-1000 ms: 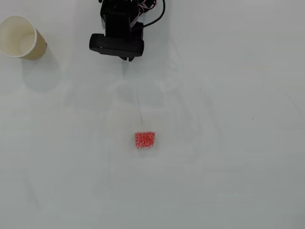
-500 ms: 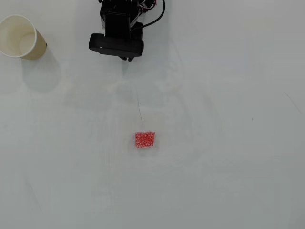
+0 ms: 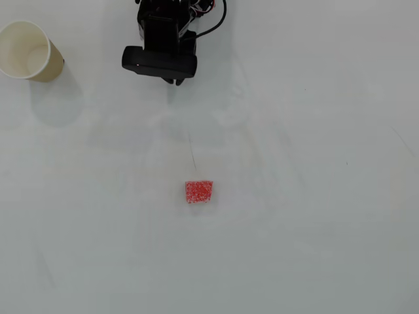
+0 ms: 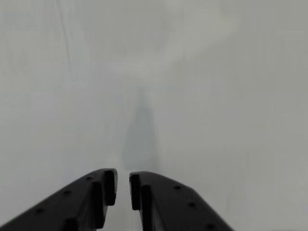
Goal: Pick up the cube and drop it in the cup.
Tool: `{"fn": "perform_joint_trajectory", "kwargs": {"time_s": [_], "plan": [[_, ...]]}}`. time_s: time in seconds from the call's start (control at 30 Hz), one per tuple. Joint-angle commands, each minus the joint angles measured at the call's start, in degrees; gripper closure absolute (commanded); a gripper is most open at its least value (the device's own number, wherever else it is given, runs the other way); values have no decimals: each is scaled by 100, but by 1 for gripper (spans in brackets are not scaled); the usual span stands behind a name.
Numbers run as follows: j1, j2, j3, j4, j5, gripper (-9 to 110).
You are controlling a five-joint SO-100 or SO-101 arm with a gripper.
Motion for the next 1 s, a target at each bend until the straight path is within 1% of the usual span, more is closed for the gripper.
{"fn": "perform_joint_trajectory", "kwargs": {"time_s": [0.0, 0.5, 0.67, 0.97], "plan": [[-70, 132, 193, -747, -18, 102], [-44, 149, 193, -3463, 18, 102], [-97, 149, 193, -3797, 18, 102], [-105, 149, 193, -3779, 18, 102]]}}
